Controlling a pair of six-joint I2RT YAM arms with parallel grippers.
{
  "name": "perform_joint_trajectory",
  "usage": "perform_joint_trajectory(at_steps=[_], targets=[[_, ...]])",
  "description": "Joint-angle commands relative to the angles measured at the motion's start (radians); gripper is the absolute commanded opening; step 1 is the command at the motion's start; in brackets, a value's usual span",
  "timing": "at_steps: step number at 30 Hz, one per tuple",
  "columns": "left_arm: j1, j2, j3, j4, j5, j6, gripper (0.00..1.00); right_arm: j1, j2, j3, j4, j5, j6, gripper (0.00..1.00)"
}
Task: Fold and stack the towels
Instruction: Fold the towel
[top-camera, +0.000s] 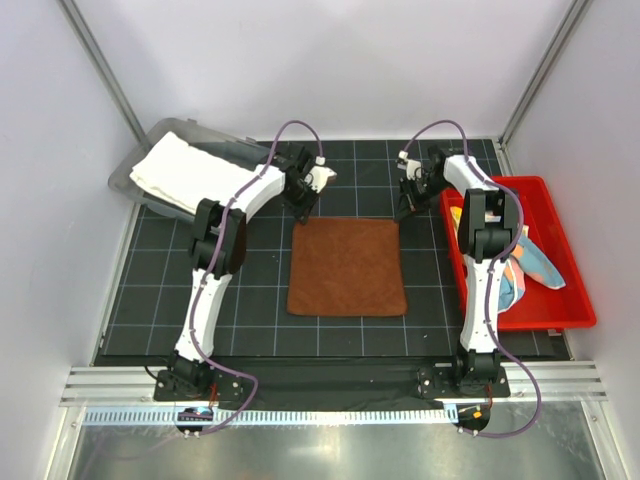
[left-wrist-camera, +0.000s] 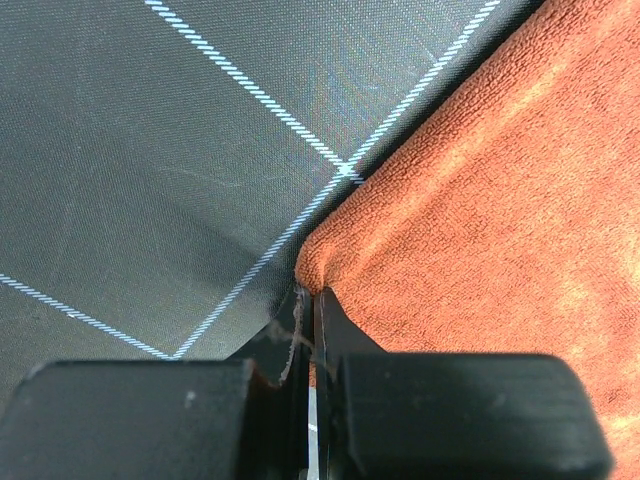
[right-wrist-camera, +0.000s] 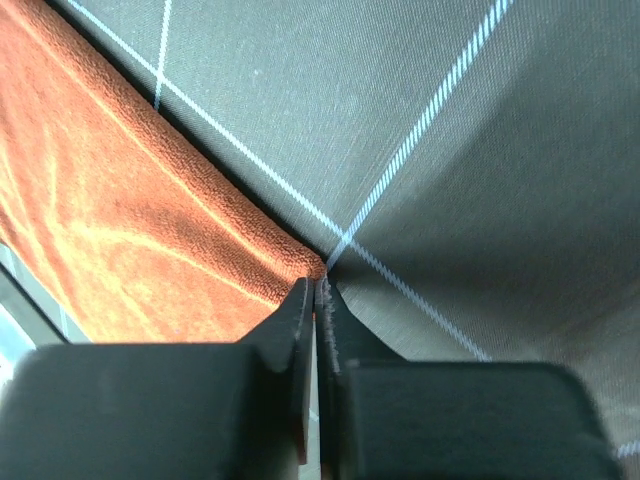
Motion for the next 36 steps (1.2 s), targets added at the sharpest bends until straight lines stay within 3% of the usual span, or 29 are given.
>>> perform_joint_trajectory(at_steps=[1, 3, 4, 6, 8, 9, 10, 14, 21, 23, 28, 31, 36], targets=[[0.004, 0.021, 0.030, -0.007, -0.041, 0.018, 0.00, -0.001, -0.002, 0.036, 0.030, -0.049, -0.004, 0.01], [0.004, 0.022, 0.038, -0.010, -0.038, 0.012, 0.00, -0.001, 0.002, 0.036, 0.030, -0.057, -0.006, 0.01], [0.005, 0.028, 0.041, -0.013, -0.038, 0.014, 0.06, -0.002, 0.004, 0.036, 0.032, -0.058, -0.010, 0.01], [0.005, 0.035, 0.049, -0.019, -0.055, 0.012, 0.33, -0.002, 0.004, 0.035, 0.039, -0.049, -0.004, 0.01], [0.004, 0.036, 0.047, -0.025, -0.065, 0.017, 0.40, -0.001, 0.007, 0.038, 0.044, -0.040, 0.002, 0.03], [0.007, 0.036, 0.047, -0.025, -0.078, 0.018, 0.41, -0.002, 0.007, 0.041, 0.044, -0.042, 0.002, 0.16], [0.007, 0.035, 0.047, -0.025, -0.079, 0.021, 0.41, -0.001, 0.007, 0.045, 0.043, -0.042, -0.001, 0.21], [0.014, 0.029, 0.049, -0.034, -0.075, 0.034, 0.31, -0.001, 0.021, 0.082, -0.006, -0.051, -0.036, 0.31], [0.021, 0.033, 0.059, -0.050, -0.058, 0.038, 0.28, -0.002, 0.061, 0.124, -0.062, -0.065, -0.067, 0.30], [0.021, 0.038, 0.062, -0.059, -0.052, 0.041, 0.37, -0.001, 0.065, 0.121, -0.063, -0.068, -0.069, 0.30], [0.024, 0.041, 0.062, -0.062, -0.039, 0.035, 0.39, -0.002, 0.078, 0.131, -0.071, -0.077, -0.066, 0.30], [0.030, 0.032, 0.062, -0.065, -0.021, 0.034, 0.36, -0.001, 0.079, 0.128, -0.079, -0.078, -0.075, 0.27], [0.045, 0.015, 0.064, -0.093, 0.017, 0.041, 0.38, -0.001, 0.081, 0.127, -0.096, -0.080, -0.086, 0.22]])
